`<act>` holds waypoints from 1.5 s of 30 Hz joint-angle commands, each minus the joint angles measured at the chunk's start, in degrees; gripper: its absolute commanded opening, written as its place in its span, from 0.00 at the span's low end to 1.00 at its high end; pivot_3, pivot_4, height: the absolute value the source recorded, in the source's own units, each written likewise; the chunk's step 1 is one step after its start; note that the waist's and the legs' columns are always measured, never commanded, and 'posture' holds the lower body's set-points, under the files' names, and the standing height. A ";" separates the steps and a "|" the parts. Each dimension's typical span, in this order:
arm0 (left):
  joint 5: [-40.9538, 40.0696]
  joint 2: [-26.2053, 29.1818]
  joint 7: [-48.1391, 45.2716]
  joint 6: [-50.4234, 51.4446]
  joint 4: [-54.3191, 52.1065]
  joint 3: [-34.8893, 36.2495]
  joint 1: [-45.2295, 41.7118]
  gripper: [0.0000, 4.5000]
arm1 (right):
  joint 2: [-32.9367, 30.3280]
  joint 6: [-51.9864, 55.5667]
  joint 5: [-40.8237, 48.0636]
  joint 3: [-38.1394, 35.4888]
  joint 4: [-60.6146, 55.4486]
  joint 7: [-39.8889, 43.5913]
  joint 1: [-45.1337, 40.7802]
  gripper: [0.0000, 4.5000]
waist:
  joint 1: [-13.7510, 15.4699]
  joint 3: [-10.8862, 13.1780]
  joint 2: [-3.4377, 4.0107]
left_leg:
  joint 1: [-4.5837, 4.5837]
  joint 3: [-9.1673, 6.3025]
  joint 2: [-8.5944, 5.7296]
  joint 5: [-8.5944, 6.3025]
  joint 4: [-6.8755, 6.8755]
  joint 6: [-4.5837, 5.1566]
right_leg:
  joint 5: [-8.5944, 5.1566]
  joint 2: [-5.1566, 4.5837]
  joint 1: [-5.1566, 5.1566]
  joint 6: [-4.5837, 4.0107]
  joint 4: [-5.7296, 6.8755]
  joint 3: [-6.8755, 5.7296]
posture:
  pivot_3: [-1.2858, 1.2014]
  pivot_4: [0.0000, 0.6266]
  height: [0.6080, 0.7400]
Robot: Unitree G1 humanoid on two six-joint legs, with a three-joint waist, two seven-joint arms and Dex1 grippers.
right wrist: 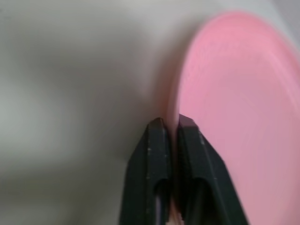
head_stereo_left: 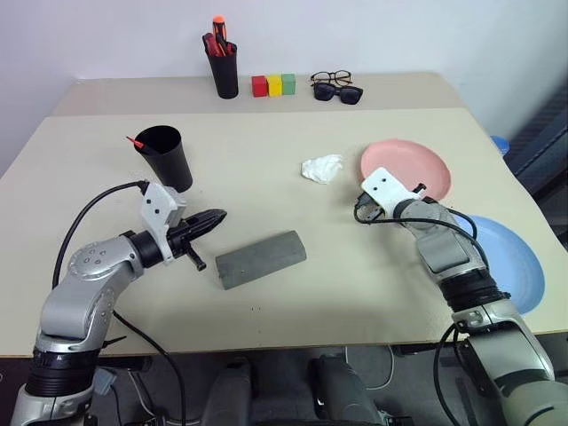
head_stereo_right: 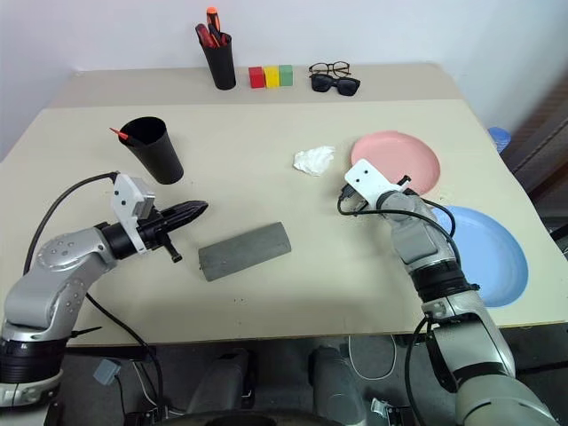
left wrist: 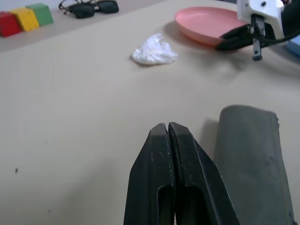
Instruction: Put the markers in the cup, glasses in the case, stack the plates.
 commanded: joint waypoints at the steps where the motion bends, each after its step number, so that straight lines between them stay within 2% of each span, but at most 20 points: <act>1: -1.17 -0.71 -0.49 0.31 -0.49 -1.28 -1.64 0.00 | -3.70 -4.46 -2.24 -2.38 -7.84 -1.20 2.49 0.01 | 0.03 0.01 0.01 | 0.00 0.01 -0.01 0.00 0.00 0.00 | 0.00 -0.01 0.00 0.00 -0.01 0.00 | 0.52 0.24 1.00; 3: -0.90 -1.17 -0.37 0.41 0.02 -2.11 -2.40 0.00 | -5.87 -5.79 -2.47 -3.40 -12.65 -0.63 4.81 0.01 | 0.09 0.01 0.02 | -0.02 0.01 -0.01 0.00 0.00 0.00 | 0.00 -0.01 -0.01 0.00 -0.01 0.01 | 0.52 0.24 1.00; 6: -1.13 -2.44 -0.48 0.40 1.97 -3.01 -4.25 0.00 | -9.57 -4.08 0.20 -9.11 -23.96 2.04 10.78 0.01 | 0.21 0.02 0.05 | -0.01 0.01 -0.01 0.00 0.00 0.00 | 0.00 0.00 -0.01 0.00 0.00 0.01 | 0.52 0.24 1.00; 10: -0.49 -3.79 -3.06 -0.74 7.22 -5.47 -7.73 0.00 | -14.97 2.16 4.75 -22.36 -42.79 10.01 27.20 0.01 | 1.55 -0.01 0.07 | 0.01 -0.04 0.00 -0.01 0.00 0.02 | 0.00 0.06 0.07 0.01 -0.05 -0.02 | 0.52 0.24 1.00; 17: 2.05 -6.06 -7.78 -4.57 16.55 -9.51 -14.77 0.00 | -14.75 10.59 8.92 -35.99 -57.92 17.80 47.53 0.01 | 1.35 -0.04 0.12 | 0.17 0.01 -0.02 -0.03 0.18 0.05 | 0.00 0.10 0.38 0.02 -0.06 -0.04 | 0.52 0.24 1.00; 20: 2.69 -6.92 -8.58 -5.53 18.48 -9.93 -16.30 0.00 | -15.20 13.81 11.02 -37.28 -60.29 20.36 51.14 0.24 | 0.91 -0.05 0.14 | 0.30 0.04 0.01 -0.03 0.18 0.06 | 0.00 0.17 0.47 0.01 -0.05 0.02 | 0.52 0.24 1.00; 22: 3.02 -7.12 -8.92 -5.96 19.04 -9.94 -16.54 0.00 | -15.57 14.80 11.58 -36.67 -61.02 20.62 51.25 0.45 | 0.91 -0.06 0.14 | 0.34 0.03 0.02 -0.03 0.16 0.06 | -0.01 0.18 0.48 0.01 -0.05 0.04 | 0.52 0.24 1.00; 26: 3.25 -6.43 -8.51 -6.19 18.01 -8.42 -15.11 0.00 | -14.85 14.00 11.59 -30.79 -58.45 17.46 42.75 0.90 | 0.81 -0.06 0.14 | 0.39 0.01 0.03 -0.03 0.17 0.06 | -0.01 0.17 0.51 0.01 -0.05 0.08 | 0.52 0.24 1.00; 28: 3.17 -6.03 -7.77 -5.92 16.99 -7.58 -14.10 0.00 | -12.72 14.71 12.88 -27.71 -56.26 15.97 36.92 0.90 | 0.93 -0.05 0.13 | 0.42 0.00 0.03 -0.04 0.15 0.06 | -0.01 0.16 0.52 0.01 -0.04 0.09 | 0.52 0.24 1.00; 30: 3.04 -5.20 -6.45 -5.47 15.31 -6.16 -12.18 0.00 | -7.14 14.22 14.42 -21.31 -50.98 13.72 27.47 0.90 | 0.70 -0.06 0.11 | 0.44 -0.03 0.04 -0.03 0.09 0.06 | -0.01 0.18 0.53 0.01 -0.06 0.08 | 0.52 0.24 1.00; 35: 2.63 -3.31 -2.67 -4.47 10.92 -2.40 -7.38 0.00 | 6.16 9.17 11.90 -9.49 -28.16 7.13 7.91 0.90 | 0.18 -0.04 0.11 | 0.52 -0.01 0.07 -0.02 -0.09 0.04 | -0.02 0.15 0.50 -0.01 -0.06 0.10 | 0.52 0.24 1.00; 39: 1.98 -1.80 0.16 -3.21 6.38 1.22 -2.43 0.00 | 15.31 -0.83 10.47 -6.10 -2.63 1.94 -5.74 0.90 | -0.48 -0.04 0.13 | 0.52 0.07 0.05 -0.02 -0.12 0.03 | -0.01 0.09 0.42 0.00 -0.06 0.13 | 0.52 0.24 1.00; 45: 0.81 -1.40 3.87 -1.07 -0.21 4.87 3.16 0.00 | 19.36 -14.37 7.61 -3.80 26.41 -1.68 -18.55 0.90 | -0.50 -0.04 0.12 | 0.35 0.03 0.00 -0.01 -0.16 0.02 | -0.01 -0.02 0.31 0.00 -0.08 0.10 | 0.52 0.24 1.00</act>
